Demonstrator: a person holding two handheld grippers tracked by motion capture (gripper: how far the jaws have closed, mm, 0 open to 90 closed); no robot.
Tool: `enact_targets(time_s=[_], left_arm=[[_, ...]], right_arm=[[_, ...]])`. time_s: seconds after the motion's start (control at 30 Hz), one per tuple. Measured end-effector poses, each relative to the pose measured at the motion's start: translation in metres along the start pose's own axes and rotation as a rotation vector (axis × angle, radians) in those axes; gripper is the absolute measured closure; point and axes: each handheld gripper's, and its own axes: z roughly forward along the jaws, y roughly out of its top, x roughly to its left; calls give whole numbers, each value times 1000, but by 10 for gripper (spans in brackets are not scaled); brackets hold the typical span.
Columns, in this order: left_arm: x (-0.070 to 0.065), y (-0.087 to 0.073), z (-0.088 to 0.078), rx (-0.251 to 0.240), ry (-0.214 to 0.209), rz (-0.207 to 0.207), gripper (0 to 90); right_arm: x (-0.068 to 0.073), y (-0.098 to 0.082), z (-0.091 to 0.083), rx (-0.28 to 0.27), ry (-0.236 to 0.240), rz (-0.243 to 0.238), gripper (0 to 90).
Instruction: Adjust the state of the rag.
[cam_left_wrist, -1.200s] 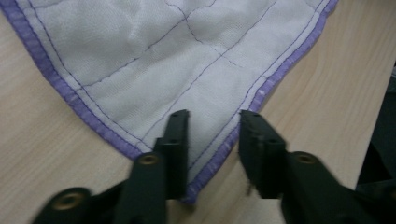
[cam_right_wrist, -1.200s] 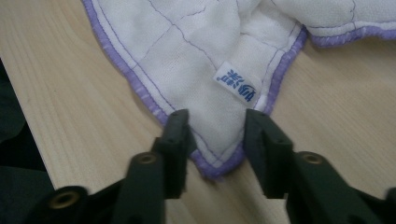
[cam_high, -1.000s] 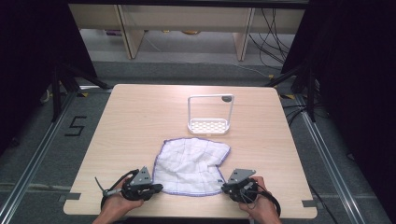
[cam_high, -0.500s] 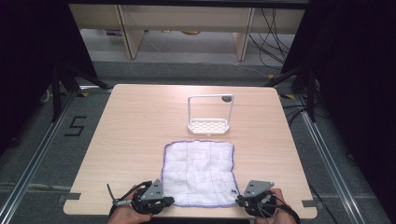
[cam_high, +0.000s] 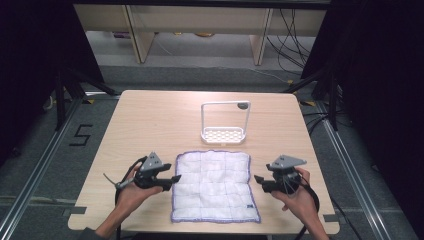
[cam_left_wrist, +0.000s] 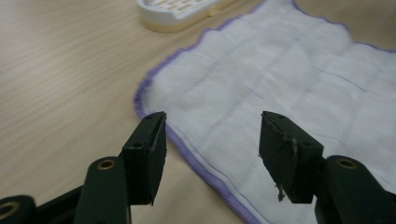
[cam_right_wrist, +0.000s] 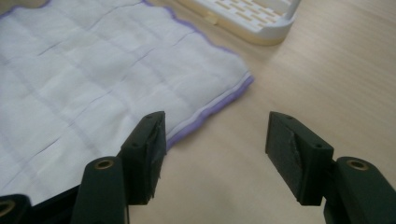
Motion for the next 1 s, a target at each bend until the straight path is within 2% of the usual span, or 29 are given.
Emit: enact_targets(time_s=[0.07, 0.13, 0.2, 0.23, 0.27, 0.33, 0.37, 0.4, 0.43, 0.53, 0.57, 0.6, 0.63, 0.67, 0.7, 0.77, 0.8, 0.83, 0.87, 0.9, 0.93, 0.97, 1.0], left_arm=[[12, 7, 9, 31, 23, 12, 402], [22, 12, 17, 49, 28, 2, 397], [31, 17, 27, 55, 38, -18, 398], [31, 17, 27, 55, 38, -18, 397], [32, 18, 30, 54, 46, -21, 397], [35, 19, 35, 52, 43, -25, 400], [37, 21, 38, 68, 43, -20, 396], [37, 21, 39, 65, 47, -17, 394], [38, 23, 41, 80, 37, -11, 394], [40, 26, 45, 98, 17, 1, 393], [40, 26, 47, 99, 20, -6, 393], [40, 25, 49, 111, 14, -4, 393], [40, 25, 49, 111, 14, -4, 393], [41, 24, 54, 115, 5, -1, 398], [41, 24, 55, 116, -1, -3, 412], [41, 24, 57, 117, -5, 12, 506], [41, 24, 58, 119, -15, 26, 566], [41, 24, 58, 119, -15, 26, 613], [41, 24, 61, 127, -37, 55, 697], [41, 24, 63, 129, -32, 75, 756], [41, 24, 64, 140, -25, 99, 804], [39, 25, 65, 139, -18, 104, 844], [39, 26, 64, 142, -21, 116, 869]], right_arm=[[-12, 11, 12, 23, -13, 11, 401], [-23, 23, 23, 29, -27, 2, 412], [-31, 33, 33, 40, -20, 15, 425], [-31, 33, 33, 40, -20, 15, 425], [-36, 42, 44, 57, -17, 12, 435], [-37, 48, 54, 71, -6, 11, 454], [-38, 52, 66, 78, 3, 2, 460], [-36, 53, 72, 76, 5, 15, 466], [-35, 55, 75, 102, 19, 23, 465], [-29, 56, 88, 130, 27, 7, 464], [-28, 55, 92, 121, 22, -3, 462], [-30, 55, 93, 142, 26, -34, 462], [-30, 55, 93, 142, 26, -34, 462], [-30, 53, 98, 136, 11, 5, 464], [-32, 53, 99, 148, 15, 11, 469], [-34, 49, 104, 129, 16, 15, 490], [-34, 49, 104, 154, 24, 14, 510], [-34, 48, 106, 148, 27, 12, 535], [-34, 47, 107, 157, 32, 8, 594], [-34, 46, 109, 152, 68, 15, 647], [-34, 46, 109, 154, 75, 21, 704], [-34, 47, 109, 160, 88, 24, 755], [-34, 47, 108, 165, 94, 9, 818]])
